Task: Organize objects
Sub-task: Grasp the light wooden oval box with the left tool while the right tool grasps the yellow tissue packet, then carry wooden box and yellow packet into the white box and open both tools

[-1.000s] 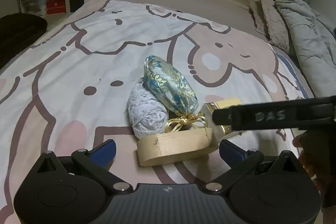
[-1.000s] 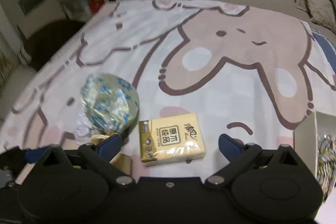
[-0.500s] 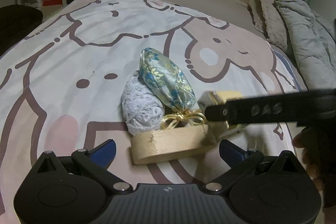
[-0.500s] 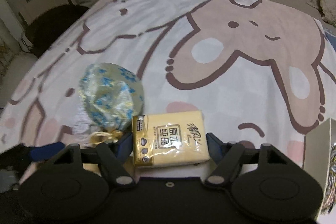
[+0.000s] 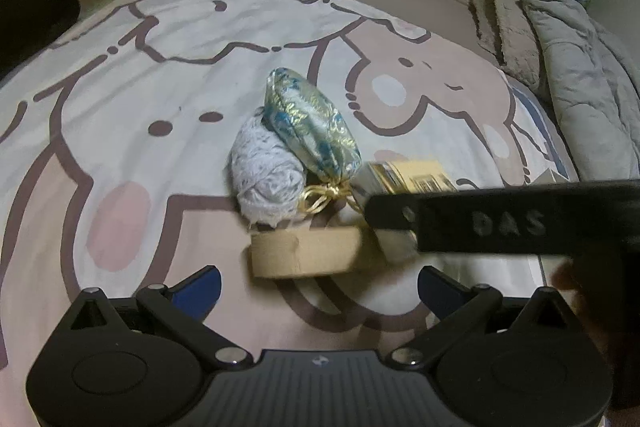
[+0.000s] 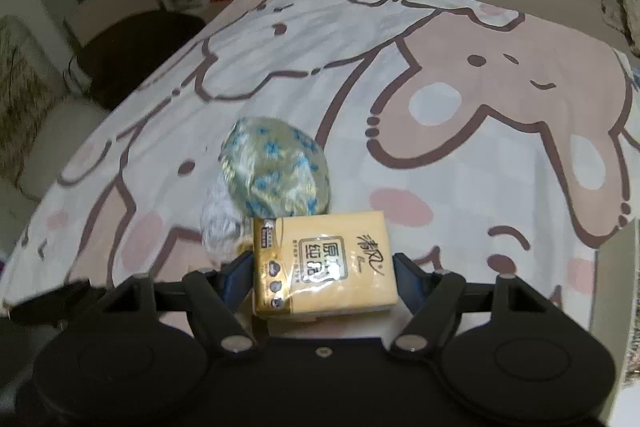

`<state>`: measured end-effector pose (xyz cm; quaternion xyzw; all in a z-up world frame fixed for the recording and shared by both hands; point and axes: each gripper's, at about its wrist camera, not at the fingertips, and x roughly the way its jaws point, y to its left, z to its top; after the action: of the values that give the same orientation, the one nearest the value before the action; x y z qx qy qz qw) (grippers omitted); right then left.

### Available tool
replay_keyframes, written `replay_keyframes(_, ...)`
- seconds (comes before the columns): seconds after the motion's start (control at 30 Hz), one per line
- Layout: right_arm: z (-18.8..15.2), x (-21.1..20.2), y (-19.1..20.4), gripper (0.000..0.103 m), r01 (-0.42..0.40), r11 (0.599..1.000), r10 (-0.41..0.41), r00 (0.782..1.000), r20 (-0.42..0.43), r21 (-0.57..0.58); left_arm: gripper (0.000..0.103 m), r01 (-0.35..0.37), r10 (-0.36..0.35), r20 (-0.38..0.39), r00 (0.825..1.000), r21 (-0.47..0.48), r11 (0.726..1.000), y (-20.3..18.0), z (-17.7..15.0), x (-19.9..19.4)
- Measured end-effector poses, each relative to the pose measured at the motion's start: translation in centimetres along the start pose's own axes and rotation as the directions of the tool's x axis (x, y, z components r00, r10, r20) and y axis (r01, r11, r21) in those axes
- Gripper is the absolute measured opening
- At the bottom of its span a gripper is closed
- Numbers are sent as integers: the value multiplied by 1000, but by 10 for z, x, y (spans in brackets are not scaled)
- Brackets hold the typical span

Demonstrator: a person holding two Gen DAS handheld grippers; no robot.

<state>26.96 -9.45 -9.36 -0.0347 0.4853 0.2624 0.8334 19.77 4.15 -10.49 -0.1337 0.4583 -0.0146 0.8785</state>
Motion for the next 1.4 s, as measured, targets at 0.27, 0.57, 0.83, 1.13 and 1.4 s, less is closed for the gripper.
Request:
replay_keyframes(0.27, -15, -30, -17, 74, 22, 997, -25, 999, 34, 75, 103, -6, 5, 2, 1000, 85, 996, -16, -6, 4)
replay_keyframes(0.57, -32, -48, -50, 74, 82, 979, -102, 990, 101, 189, 103, -49, 49, 5, 999, -46, 998, -8, -2, 21)
replay_keyframes(0.83, -34, -40, -58, 74, 106, 975, -126, 987, 95, 194, 103, -118, 118, 2, 993, -20, 993, -21, -6, 28)
replay_keyframes(1.13, -38, -36, -61, 74, 113, 974, -132, 988, 86, 196, 92, -155, 154, 23, 988, 69, 985, -32, -8, 30)
replay_keyframes(1.4, -40, -45, -64, 74, 108, 972, -133, 985, 110, 208, 92, -125, 122, 56, 991, 63, 990, -33, -4, 15)
